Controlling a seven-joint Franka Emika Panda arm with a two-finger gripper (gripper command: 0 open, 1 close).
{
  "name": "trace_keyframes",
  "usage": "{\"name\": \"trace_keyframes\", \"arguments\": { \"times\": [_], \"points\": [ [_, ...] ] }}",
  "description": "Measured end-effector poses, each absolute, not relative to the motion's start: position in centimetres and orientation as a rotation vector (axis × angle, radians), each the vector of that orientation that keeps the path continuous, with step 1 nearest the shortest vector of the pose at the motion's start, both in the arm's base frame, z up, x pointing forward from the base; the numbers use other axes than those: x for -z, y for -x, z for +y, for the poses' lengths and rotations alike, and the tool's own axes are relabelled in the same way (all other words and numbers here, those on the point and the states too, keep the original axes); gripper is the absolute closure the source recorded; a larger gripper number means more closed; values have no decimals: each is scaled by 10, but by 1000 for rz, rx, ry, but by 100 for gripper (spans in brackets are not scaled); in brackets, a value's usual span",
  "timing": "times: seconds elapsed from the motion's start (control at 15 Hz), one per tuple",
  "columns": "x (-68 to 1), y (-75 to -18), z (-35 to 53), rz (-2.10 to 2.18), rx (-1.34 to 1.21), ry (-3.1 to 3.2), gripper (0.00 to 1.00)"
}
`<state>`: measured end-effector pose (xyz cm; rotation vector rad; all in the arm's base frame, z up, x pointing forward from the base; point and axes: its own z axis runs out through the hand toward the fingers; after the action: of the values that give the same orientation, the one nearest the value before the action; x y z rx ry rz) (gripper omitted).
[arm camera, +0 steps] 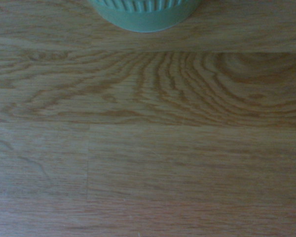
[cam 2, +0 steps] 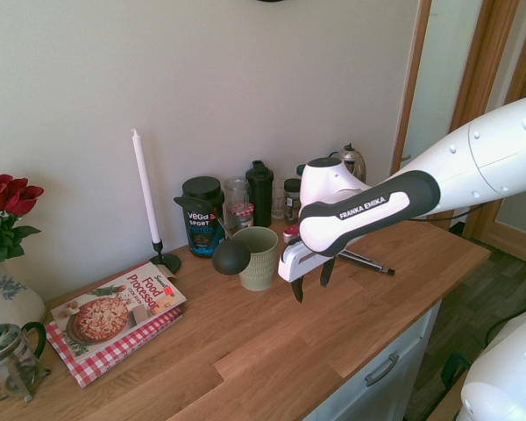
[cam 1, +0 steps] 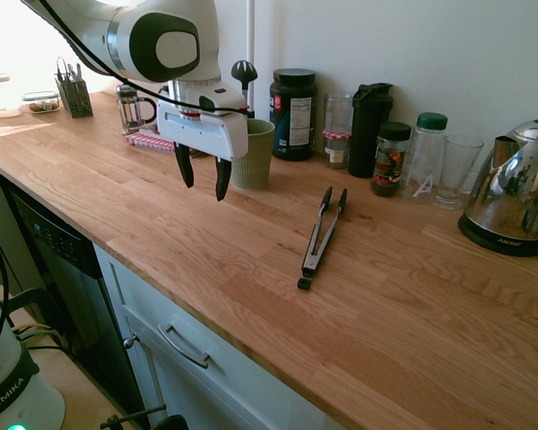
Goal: Put the tongs back in the holder
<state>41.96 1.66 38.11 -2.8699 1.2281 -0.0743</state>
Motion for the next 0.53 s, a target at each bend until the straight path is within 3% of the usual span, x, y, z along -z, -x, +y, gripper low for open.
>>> {"name": "trace_keyframes", "arguments": {
  "times": [0.2, 0.53],
  "points": [
    [-381, -424, 7, 1208, 65, 2879, 0],
    [-446, -452, -87, 825, 108, 3060, 0]
  ]
}}
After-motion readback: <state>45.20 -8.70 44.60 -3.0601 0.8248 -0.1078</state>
